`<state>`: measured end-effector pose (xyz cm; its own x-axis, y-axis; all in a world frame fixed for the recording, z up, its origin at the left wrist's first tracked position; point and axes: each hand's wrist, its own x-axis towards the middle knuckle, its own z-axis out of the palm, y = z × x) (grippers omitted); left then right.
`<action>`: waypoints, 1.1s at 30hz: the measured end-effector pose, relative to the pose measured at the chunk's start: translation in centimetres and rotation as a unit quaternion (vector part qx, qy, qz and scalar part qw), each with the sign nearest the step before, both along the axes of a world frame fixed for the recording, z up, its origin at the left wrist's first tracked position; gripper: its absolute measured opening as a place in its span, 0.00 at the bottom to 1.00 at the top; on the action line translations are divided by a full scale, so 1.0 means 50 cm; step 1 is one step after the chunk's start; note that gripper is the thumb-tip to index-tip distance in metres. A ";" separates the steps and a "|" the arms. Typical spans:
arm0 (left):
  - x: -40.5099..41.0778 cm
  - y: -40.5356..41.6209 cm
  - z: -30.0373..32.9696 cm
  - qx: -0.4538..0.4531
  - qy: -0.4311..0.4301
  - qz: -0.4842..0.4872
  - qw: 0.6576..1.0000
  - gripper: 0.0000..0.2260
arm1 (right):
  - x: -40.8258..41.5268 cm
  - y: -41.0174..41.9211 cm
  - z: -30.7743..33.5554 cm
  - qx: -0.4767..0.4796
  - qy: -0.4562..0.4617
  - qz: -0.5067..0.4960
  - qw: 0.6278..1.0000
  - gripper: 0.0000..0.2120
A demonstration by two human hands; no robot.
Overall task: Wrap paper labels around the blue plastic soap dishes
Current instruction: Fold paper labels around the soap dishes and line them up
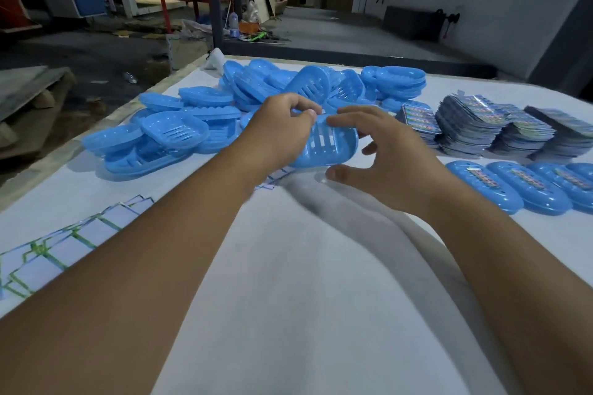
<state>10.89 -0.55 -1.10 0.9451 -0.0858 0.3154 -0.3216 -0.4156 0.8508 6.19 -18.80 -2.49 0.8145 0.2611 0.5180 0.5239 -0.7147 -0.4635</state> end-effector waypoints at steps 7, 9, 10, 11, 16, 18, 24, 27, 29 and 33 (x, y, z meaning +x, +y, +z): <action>-0.009 -0.002 -0.014 0.011 0.080 -0.007 0.997 0.05 | -0.005 -0.011 0.006 -0.049 0.049 -0.040 0.997 0.31; -0.012 -0.004 -0.020 0.026 0.067 -0.026 0.997 0.04 | -0.008 -0.013 0.007 -0.059 0.073 -0.055 0.994 0.31; -0.012 -0.005 -0.023 0.048 0.056 -0.039 0.996 0.06 | -0.009 -0.016 0.007 -0.066 0.088 -0.067 0.992 0.32; -0.013 -0.005 -0.025 0.095 0.041 -0.048 0.994 0.08 | -0.010 -0.019 0.008 -0.071 0.103 -0.079 0.989 0.32; -0.028 0.002 -0.021 0.269 0.023 -0.142 0.952 0.21 | -0.011 -0.043 0.010 -0.083 0.168 -0.094 0.978 0.31; -0.028 0.004 -0.022 0.298 0.021 -0.152 0.942 0.21 | -0.012 -0.049 0.014 -0.107 0.178 -0.089 0.974 0.33; -0.029 0.006 -0.021 0.312 0.008 -0.144 0.939 0.20 | 0.014 -0.095 0.034 -0.007 0.141 -0.146 0.979 0.23; -0.031 0.006 -0.020 0.314 0.015 -0.141 0.939 0.20 | 0.047 -0.131 0.035 -0.043 0.084 -0.274 0.957 0.23; -0.030 0.006 -0.020 0.315 0.019 -0.142 0.938 0.20 | 0.065 -0.151 0.030 -0.075 0.111 -0.312 0.940 0.26; -0.029 0.003 -0.019 0.318 0.024 -0.143 0.937 0.20 | 0.086 -0.162 0.015 -0.080 0.151 -0.327 0.930 0.30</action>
<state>9.43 -0.39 -2.08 0.8665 -0.4938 0.0724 -0.4649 -0.7458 0.4772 10.51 -26.88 -1.75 0.9281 -0.2869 0.2373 -0.1831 -0.9067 -0.3799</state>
